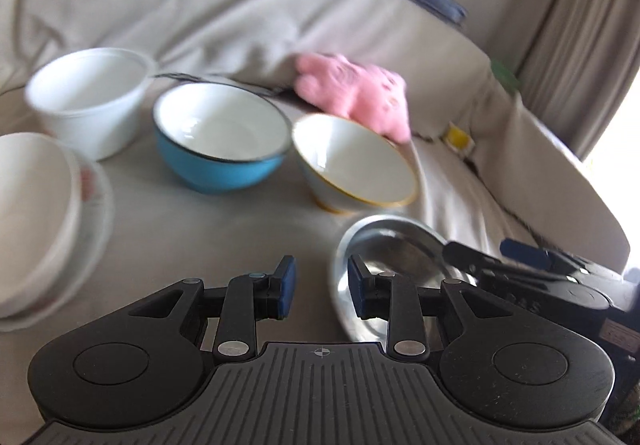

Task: Organize plates and bowls
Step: 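Release the white bowl and move both grippers to the steel bowl, then grip the stainless steel bowl rim with both grippers and lift it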

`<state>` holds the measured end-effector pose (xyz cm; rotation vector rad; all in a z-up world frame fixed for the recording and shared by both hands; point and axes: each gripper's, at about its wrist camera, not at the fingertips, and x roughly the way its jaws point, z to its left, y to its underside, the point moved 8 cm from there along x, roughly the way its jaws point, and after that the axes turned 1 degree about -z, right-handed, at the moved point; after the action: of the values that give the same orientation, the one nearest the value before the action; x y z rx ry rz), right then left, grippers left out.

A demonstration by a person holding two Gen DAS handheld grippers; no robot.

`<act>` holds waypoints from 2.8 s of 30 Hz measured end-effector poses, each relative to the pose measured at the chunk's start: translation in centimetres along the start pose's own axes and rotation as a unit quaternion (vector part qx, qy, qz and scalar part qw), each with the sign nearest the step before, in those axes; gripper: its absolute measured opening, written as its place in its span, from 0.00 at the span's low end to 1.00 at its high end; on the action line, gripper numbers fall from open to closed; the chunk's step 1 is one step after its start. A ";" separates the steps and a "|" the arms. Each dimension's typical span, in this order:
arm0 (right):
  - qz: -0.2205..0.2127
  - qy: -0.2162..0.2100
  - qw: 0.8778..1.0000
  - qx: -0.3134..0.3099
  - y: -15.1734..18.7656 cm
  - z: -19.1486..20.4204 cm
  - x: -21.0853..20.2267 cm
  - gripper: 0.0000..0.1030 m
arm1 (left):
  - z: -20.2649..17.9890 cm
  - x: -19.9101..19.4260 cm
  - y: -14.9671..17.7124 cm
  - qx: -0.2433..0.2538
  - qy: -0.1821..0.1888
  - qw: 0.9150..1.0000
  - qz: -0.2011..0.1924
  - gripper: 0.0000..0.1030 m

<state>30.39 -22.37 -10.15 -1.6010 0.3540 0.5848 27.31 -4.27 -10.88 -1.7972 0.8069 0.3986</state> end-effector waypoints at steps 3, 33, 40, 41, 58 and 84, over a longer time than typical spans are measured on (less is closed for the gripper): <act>0.009 0.033 0.999 0.023 1.5 -2.6 1.2 0.81 | -2.5 1.9 0.8 0.027 0.000 0.999 0.023 0.30; 0.078 -0.114 0.980 0.145 6.0 -0.4 5.2 0.81 | -1.1 4.2 2.6 0.038 -0.061 0.996 0.054 0.28; 0.077 -0.121 0.978 0.149 6.4 -0.1 5.2 0.81 | -0.8 5.3 3.6 0.027 -0.046 0.996 0.076 0.25; 0.078 -0.124 0.978 0.150 6.4 0.0 5.2 0.81 | -0.8 5.2 3.6 0.026 -0.041 0.996 0.075 0.24; 0.124 -0.215 0.962 0.115 6.3 10.3 5.0 0.81 | 8.2 -0.9 3.4 -0.037 -0.117 0.991 0.050 0.20; 0.198 -0.280 0.932 0.120 6.4 10.9 6.3 1.00 | 8.3 -1.5 3.7 -0.026 -0.116 0.990 0.075 0.21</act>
<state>30.31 -11.71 -19.41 -1.0669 0.3011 1.2245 24.60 3.14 -15.58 -1.7039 0.7747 0.7207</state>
